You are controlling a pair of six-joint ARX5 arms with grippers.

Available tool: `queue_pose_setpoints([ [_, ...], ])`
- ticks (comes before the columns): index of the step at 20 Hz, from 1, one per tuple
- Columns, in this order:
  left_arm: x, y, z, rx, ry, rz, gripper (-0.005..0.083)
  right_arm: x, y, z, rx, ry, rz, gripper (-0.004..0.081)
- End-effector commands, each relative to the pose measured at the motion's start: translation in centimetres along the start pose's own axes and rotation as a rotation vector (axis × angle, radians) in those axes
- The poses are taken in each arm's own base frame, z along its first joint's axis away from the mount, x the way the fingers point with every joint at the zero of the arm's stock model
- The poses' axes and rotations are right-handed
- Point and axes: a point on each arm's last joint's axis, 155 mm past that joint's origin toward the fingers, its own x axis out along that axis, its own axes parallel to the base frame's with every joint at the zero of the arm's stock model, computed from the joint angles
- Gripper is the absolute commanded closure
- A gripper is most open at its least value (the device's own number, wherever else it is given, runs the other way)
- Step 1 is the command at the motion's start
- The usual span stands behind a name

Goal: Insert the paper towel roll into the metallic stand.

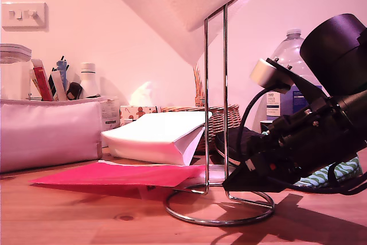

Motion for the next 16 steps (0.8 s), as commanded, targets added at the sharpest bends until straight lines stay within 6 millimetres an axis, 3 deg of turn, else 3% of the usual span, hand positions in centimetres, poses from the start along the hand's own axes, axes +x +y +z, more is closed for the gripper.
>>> queue_pose_setpoints([
  [1, 0.8, 1.2, -0.9, -0.015, 0.040, 0.033, 0.0797, -0.1, 0.6, -3.1, 0.039, 0.085, 0.009, 0.0780],
  [7, 1.0, 1.0, -0.9, 0.034, 0.055, 0.052, 0.0797, -0.2, 1.1, -4.2, 0.052, 0.133, 0.021, 0.0777],
  [16, 1.8, 0.9, -1.2, 0.141, 0.121, 0.148, 0.0797, -0.2, 1.3, -4.2, 0.046, 0.133, 0.025, 0.0777],
])
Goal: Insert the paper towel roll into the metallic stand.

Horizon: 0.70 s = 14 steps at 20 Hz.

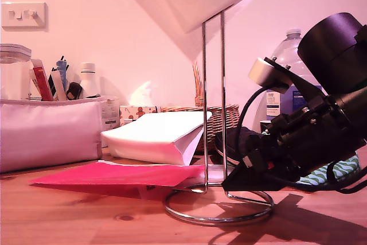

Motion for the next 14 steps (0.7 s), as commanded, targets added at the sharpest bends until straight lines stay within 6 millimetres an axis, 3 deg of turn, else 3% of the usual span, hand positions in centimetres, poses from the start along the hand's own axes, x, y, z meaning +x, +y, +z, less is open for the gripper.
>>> queue_pose_setpoints([
  [1, 1.7, 1.2, -1.5, 0.010, 0.081, 0.049, 0.0797, -0.2, 0.9, -4.1, 0.040, 0.115, 0.018, 0.0777],
  [6, 3.5, 1.1, -1.8, 0.010, 0.121, 0.036, 0.0797, -0.2, 0.9, -4.1, 0.041, 0.115, 0.019, 0.0773],
  [14, 4.3, 0.9, -2.0, -0.007, 0.135, 0.020, 0.0797, -0.2, 0.9, -4.1, 0.045, 0.114, 0.020, 0.0769],
])
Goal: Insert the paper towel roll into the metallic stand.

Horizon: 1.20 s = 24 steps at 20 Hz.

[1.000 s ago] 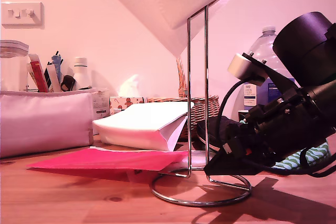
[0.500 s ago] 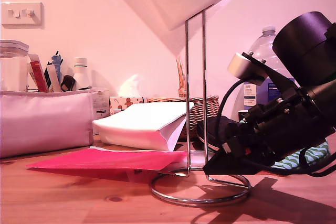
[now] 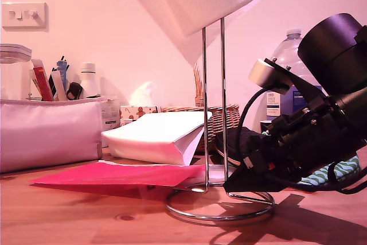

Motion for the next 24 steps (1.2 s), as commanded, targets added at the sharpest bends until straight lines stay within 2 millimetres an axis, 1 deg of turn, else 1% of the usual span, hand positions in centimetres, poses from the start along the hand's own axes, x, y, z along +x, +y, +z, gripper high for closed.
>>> queue_pose_setpoints([
  [1, 3.6, 1.0, -2.3, -0.024, 0.120, 0.002, 0.0797, -0.2, 0.9, -4.0, 0.046, 0.110, 0.020, 0.0766],
  [6, 3.6, 1.0, -2.3, -0.024, 0.119, 0.001, 0.0797, -0.6, 0.9, -2.9, 0.099, 0.084, 0.013, 0.0684],
  [9, 3.6, 1.0, -2.3, -0.025, 0.120, 0.002, 0.0797, -1.2, 1.1, -2.8, 0.108, 0.100, 0.016, 0.0653],
  [13, 3.6, 1.0, -2.3, -0.025, 0.120, 0.002, 0.0797, -1.8, 1.3, -2.9, 0.117, 0.120, 0.018, 0.0542],
  [15, 3.6, 1.0, -2.3, -0.025, 0.120, 0.002, 0.0797, -2.1, 1.5, -3.6, 0.131, 0.153, 0.022, 0.0478],
  [16, 3.6, 1.0, -2.3, -0.026, 0.120, 0.002, 0.0797, -2.2, 1.6, -3.9, 0.142, 0.166, 0.024, 0.0467],
  [18, 3.6, 1.0, -2.3, -0.030, 0.120, 0.002, 0.0797, -2.7, 1.7, -3.5, 0.198, 0.163, 0.019, 0.0468],
  [20, 3.6, 1.0, -2.3, -0.031, 0.120, 0.002, 0.0797, -3.4, 1.9, -2.5, 0.242, 0.144, 0.018, 0.0468],
  [23, 3.6, 1.0, -2.3, -0.032, 0.120, 0.002, 0.0797, -5.1, 2.2, -1.3, 0.291, 0.129, 0.013, 0.0468],
  [24, 3.6, 1.0, -2.3, -0.032, 0.120, 0.002, 0.0797, -5.7, 2.2, -0.3, 0.304, 0.102, 0.009, 0.0468],
])
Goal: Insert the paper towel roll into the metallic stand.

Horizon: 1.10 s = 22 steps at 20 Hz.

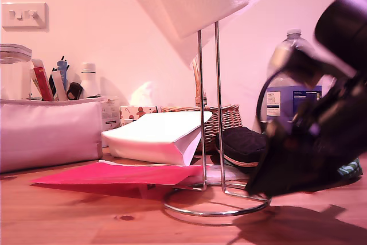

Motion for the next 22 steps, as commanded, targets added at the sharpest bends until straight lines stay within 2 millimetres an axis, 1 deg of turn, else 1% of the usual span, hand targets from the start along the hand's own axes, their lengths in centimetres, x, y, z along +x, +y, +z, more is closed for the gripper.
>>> queue_pose_setpoints([
  [1, 3.3, 0.7, -2.2, -0.022, 0.110, -0.009, 0.0797, -1.3, 0.6, 1.0, 0.031, -0.050, 0.007, 0.0470],
  [4, 3.3, 0.7, -2.2, -0.022, 0.110, -0.009, 0.0797, -3.6, 1.5, 4.3, 0.055, -0.164, 0.019, 0.0473],
  [8, 3.3, 0.5, -2.1, -0.022, 0.106, -0.019, 0.0797, -6.1, 2.5, 6.8, 0.048, -0.243, 0.028, 0.0470],
  [9, 3.3, 0.5, -2.1, -0.022, 0.105, -0.020, 0.0797, -6.7, 2.2, 7.6, 0.046, -0.277, 0.006, 0.0484],
  [11, 3.3, 0.3, -2.0, -0.023, 0.102, -0.028, 0.0797, -7.9, 1.0, 9.5, 0.071, -0.352, -0.069, 0.0585],
  [13, 3.3, -0.2, -1.8, -0.019, 0.096, -0.044, 0.0797, -9.0, 0.0, 11.4, 0.091, -0.428, -0.114, 0.0767],
  [15, 3.4, -0.7, -1.6, -0.011, 0.091, -0.058, 0.0797, -9.9, -0.6, 13.1, 0.097, -0.503, -0.138, 0.0781],
  [17, 3.4, -1.1, -1.5, -0.003, 0.089, -0.066, 0.0797, -10.6, -1.5, 14.1, 0.107, -0.552, -0.176, 0.0781],
  [20, 3.7, -2.0, -1.2, 0.012, 0.088, -0.089, 0.0797, -11.0, -2.5, 14.2, 0.125, -0.564, -0.208, 0.0780],
  [22, 3.8, -2.4, -1.1, 0.020, 0.088, -0.096, 0.0797, -11.2, -2.6, 14.5, 0.129, -0.577, -0.206, 0.0780],
])
